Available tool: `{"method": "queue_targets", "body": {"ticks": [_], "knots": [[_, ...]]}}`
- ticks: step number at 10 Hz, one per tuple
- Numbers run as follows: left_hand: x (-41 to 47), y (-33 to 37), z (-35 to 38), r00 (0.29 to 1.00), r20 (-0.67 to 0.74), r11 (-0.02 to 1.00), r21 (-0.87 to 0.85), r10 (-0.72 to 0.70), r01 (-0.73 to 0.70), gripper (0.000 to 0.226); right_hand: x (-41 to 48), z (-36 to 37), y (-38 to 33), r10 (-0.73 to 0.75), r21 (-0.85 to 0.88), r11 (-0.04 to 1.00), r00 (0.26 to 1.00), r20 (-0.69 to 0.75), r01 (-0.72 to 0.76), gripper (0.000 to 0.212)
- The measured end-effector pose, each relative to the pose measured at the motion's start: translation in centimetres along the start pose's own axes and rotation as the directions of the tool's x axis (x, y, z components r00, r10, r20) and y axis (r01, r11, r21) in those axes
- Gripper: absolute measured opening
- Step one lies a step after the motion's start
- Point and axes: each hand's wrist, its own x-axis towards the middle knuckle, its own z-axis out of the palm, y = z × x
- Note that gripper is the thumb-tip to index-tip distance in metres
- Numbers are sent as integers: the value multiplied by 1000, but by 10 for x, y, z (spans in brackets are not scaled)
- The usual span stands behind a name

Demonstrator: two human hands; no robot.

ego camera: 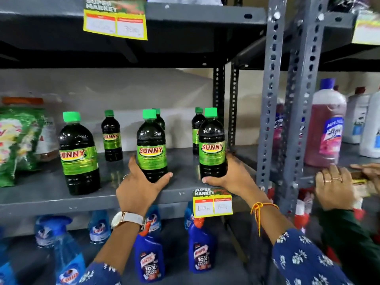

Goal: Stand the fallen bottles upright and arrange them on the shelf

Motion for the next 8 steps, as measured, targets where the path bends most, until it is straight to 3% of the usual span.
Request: {"method": "queue_targets", "body": {"ticks": [3, 6, 7, 8], "knots": [[-1, -2, 2, 1000, -11, 1000, -3, 26, -26, 90, 3, 0, 3, 47, -38, 998, 999, -11, -47, 77], [-1, -4, 2, 998, -15, 997, -41, 58, -59, 88, 7, 0, 6, 65, -3, 998, 997, 47, -65, 82], [-1, -3, -5, 998, 18, 997, -52, 53, -52, 91, 6, -2, 1, 95, 14, 995, 991, 89, -97, 91], [-5, -4, -9, 996, 64, 994, -91, 68, -62, 101, 4, -3, -4, 98, 120, 987, 994, 42, -102, 107]]}}
